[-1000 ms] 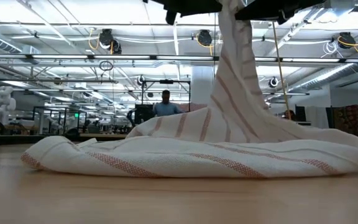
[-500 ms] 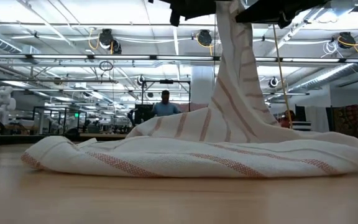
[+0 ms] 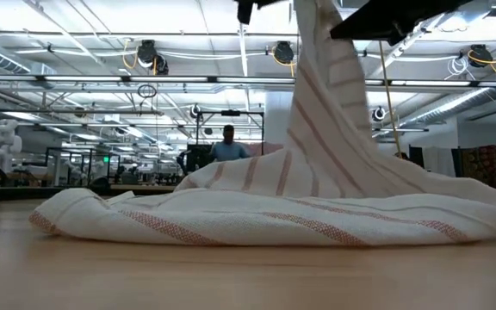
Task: Roll towel
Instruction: Roll the white towel
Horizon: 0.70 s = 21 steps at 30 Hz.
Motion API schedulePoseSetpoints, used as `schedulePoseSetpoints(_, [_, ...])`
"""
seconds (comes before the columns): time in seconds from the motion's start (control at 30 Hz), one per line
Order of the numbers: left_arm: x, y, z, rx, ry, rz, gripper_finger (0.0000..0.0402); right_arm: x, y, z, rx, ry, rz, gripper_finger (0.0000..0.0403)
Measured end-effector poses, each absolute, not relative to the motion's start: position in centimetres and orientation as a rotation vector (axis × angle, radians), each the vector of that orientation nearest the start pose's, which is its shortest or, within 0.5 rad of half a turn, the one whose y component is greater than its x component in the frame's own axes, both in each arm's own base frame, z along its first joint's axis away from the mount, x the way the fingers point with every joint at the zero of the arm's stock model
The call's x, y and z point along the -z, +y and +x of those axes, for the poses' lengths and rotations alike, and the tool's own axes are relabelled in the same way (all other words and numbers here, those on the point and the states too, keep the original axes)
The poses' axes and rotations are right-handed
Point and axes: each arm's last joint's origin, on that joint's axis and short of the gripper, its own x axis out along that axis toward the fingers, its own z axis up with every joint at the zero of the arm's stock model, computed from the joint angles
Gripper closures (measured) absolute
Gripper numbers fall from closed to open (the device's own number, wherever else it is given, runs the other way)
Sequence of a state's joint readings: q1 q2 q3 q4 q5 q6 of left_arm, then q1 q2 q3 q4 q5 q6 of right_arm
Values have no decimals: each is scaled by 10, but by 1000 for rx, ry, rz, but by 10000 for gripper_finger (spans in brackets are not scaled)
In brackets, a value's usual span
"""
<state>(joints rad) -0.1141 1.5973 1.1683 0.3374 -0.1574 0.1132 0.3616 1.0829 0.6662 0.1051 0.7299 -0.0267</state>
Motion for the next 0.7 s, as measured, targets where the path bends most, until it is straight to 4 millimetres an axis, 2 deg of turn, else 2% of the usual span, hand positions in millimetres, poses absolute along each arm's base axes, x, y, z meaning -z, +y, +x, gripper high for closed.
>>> schedulePoseSetpoints(0.3, [-335, -45, 339, 46, 155, 129, 398, -237, 89, 202, 288, 453, -47, 255])
schedulePoseSetpoints(0.53, [-338, -53, 330, 75, 186, 110, 399, -187, 106, 197, 277, 558, -38, 198])
schedulePoseSetpoints(0.7, [-337, -57, 328, 88, 201, 112, 399, -156, 105, 203, 443, 588, -57, 159])
